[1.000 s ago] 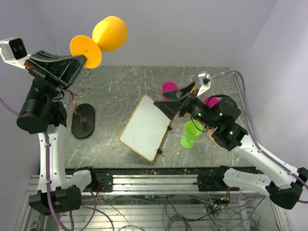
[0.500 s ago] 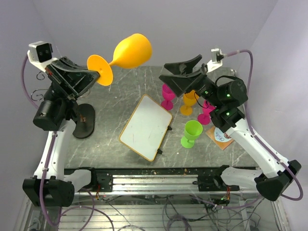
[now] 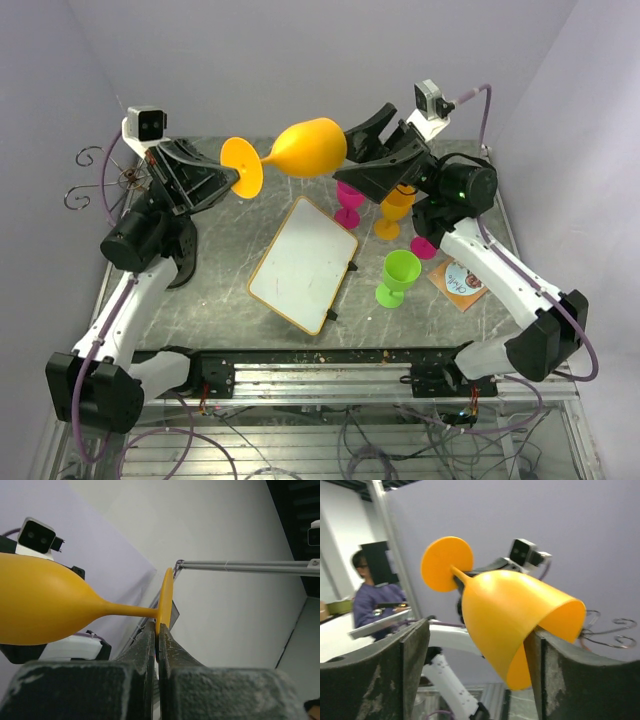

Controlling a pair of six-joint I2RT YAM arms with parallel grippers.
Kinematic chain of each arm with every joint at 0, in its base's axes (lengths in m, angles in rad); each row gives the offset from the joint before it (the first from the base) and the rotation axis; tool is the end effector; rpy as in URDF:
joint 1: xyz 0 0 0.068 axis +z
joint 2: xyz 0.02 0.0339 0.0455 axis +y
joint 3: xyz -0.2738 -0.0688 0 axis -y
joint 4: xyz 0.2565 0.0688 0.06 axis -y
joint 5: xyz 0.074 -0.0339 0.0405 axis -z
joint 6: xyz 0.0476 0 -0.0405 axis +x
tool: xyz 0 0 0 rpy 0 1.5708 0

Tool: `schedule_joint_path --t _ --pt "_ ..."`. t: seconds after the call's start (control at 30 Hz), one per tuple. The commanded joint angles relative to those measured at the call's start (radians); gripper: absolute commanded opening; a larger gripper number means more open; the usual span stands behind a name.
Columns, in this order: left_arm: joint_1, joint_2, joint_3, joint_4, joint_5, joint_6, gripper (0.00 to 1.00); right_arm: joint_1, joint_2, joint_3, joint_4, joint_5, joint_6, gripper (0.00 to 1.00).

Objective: Take the wine glass off the wine glass rack

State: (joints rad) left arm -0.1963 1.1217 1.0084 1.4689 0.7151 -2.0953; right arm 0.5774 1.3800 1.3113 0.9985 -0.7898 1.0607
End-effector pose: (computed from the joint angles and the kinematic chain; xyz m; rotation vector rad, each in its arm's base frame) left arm 0.1766 -0.0669 0.4982 0.3128 0.8847 -2.2382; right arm 0.2265 0.1879 0.5108 -0.6862 0.8904 1.7404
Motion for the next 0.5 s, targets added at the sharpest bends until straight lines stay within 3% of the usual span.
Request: schedule_joint_path --t 0.0,0.33,0.4,0.47 --pt "-0.064 -0.035 -0.022 0.139 -0.007 -0.082 0.07 0.02 0.013 0.014 0.289 -0.073 0.182 0.67" --pt "-0.171 -0.033 -0.081 0.107 -0.042 0.044 0.07 0.057 -0.062 -0.111 0.43 -0.011 0.245 0.24" --pt "-0.178 -0.056 -0.103 0.067 -0.047 0.098 0.1 0.056 -0.083 -0.129 0.426 0.004 0.24 0.11" --pt "-0.181 -0.083 -0.125 0.03 -0.056 0.142 0.19 0.056 -0.106 -0.148 0.426 0.012 0.217 0.02"
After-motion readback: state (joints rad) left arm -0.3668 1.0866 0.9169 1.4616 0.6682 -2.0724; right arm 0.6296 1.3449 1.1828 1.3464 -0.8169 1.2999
